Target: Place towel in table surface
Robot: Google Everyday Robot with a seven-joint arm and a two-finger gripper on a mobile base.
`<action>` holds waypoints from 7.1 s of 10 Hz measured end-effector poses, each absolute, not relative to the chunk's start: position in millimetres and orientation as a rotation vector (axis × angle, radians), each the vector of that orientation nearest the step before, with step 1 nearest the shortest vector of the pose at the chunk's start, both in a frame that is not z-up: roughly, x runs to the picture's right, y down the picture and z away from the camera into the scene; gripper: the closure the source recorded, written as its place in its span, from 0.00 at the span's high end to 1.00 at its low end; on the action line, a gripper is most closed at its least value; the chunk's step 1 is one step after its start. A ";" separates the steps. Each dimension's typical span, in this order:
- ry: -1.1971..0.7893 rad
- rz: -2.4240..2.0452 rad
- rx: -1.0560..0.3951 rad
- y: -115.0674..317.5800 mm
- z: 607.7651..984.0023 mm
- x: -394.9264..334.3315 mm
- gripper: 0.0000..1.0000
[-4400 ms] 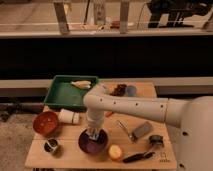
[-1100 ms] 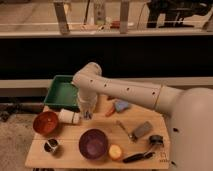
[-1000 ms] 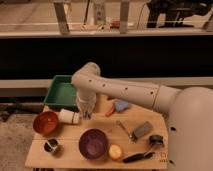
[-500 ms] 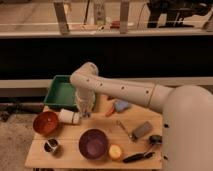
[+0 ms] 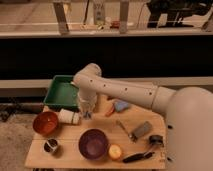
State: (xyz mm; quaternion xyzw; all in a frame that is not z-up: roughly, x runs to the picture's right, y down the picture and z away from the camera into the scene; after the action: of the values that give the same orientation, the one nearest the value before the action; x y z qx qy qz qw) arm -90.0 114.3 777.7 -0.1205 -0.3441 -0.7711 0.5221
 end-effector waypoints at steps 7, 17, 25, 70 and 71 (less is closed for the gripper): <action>-0.905 -1.834 -0.212 127.1 783.0 -87.0 0.80; -0.861 -1.815 -0.287 122.1 782.4 -82.4 0.80; -0.861 -1.814 -0.286 122.0 782.4 -82.3 0.80; -0.860 -1.814 -0.287 122.1 782.7 -81.9 0.80; -0.860 -1.814 -0.287 122.1 782.7 -82.0 0.80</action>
State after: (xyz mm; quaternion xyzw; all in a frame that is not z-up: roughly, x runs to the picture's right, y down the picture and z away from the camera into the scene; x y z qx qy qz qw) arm -82.0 122.1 782.7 -0.1200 -0.3601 -0.7593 0.5286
